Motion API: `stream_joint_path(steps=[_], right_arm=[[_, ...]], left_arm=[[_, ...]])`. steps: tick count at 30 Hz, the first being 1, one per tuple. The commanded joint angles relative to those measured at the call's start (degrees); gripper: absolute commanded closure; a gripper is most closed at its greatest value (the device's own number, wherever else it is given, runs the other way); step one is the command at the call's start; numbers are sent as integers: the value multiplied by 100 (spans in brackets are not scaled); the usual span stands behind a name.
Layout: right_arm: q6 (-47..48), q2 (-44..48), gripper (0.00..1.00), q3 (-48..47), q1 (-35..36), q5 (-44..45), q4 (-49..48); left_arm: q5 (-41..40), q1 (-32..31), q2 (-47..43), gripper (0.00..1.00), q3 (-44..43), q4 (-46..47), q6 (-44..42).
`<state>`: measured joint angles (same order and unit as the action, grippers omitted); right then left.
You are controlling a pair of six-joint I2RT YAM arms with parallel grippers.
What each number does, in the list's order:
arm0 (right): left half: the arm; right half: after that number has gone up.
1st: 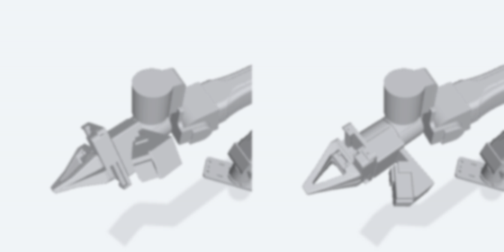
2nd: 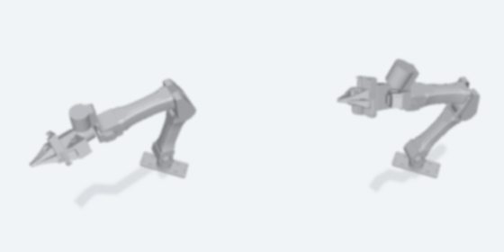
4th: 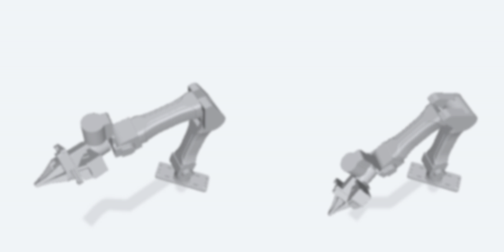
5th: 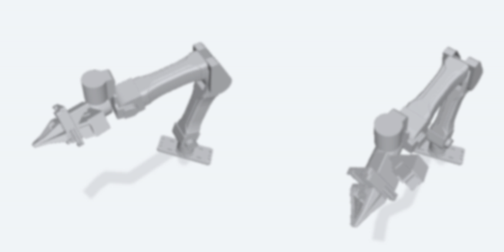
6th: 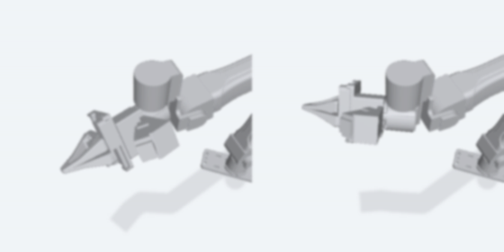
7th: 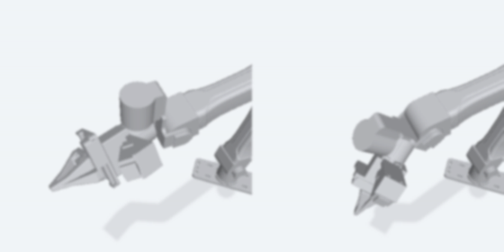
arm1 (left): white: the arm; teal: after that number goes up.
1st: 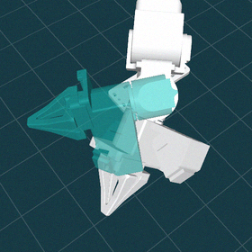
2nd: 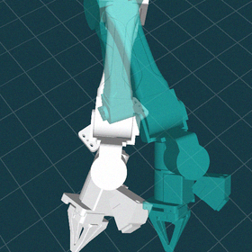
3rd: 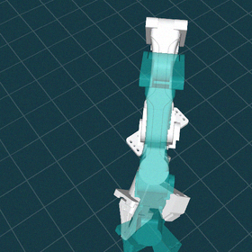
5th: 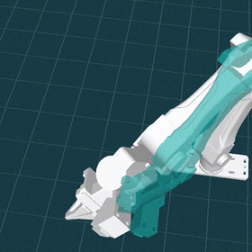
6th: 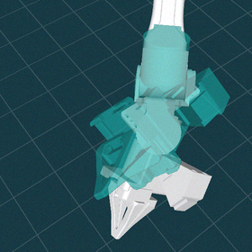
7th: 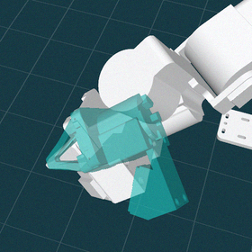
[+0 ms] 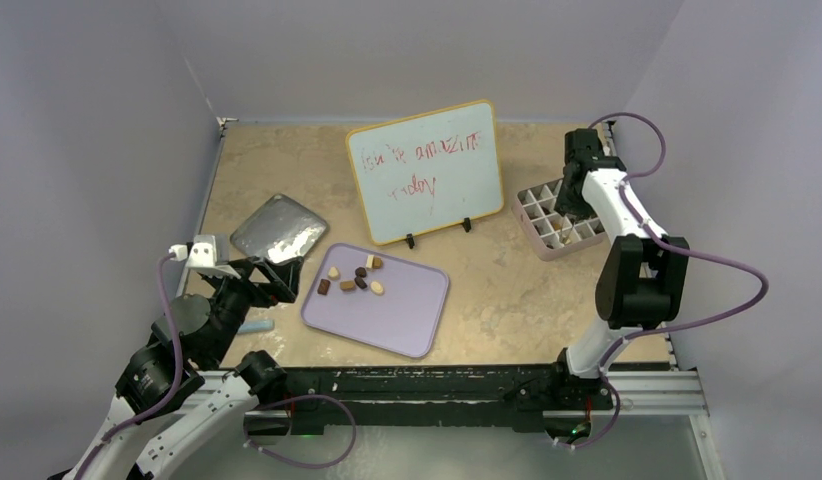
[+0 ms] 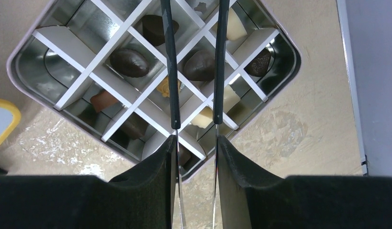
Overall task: Pack the chocolate
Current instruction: Place the fake chocolate in the packing box.
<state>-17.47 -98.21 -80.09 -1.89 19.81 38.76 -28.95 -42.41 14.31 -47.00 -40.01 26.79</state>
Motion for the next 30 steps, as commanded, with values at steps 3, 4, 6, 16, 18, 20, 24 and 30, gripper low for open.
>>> stream_joint_path(steps=[3, 4, 6, 16, 18, 20, 24, 30], right_arm=[[-23, 411, 63, 147, -13, 73, -29], [-34, 457, 63, 155, -13, 82, -35], [-45, 543, 62, 154, -13, 67, -15], [30, 733, 57, 155, -13, 111, 124], [21, 740, 57, 100, -13, 102, 185], [65, 816, 58, 102, -13, 137, 119], [221, 1027, 59, 85, 43, -499, 124], [292, 1476, 60, 225, 564, -1027, 188]], left_arm=[[8, -2, 108, 1, 19, 173, -77], [8, 3, 108, 1, 21, 184, -77], [-5, 0, 114, 1, 24, 174, -77], [-38, 0, 26, 1, 6, 150, -51], [-49, 5, 5, 1, 6, 151, -51], [-54, 4, -7, 1, 13, 151, -42], [-75, -2, 14, 1, 10, 151, -42], [-84, 5, 122, 1, 1, 117, -42]])
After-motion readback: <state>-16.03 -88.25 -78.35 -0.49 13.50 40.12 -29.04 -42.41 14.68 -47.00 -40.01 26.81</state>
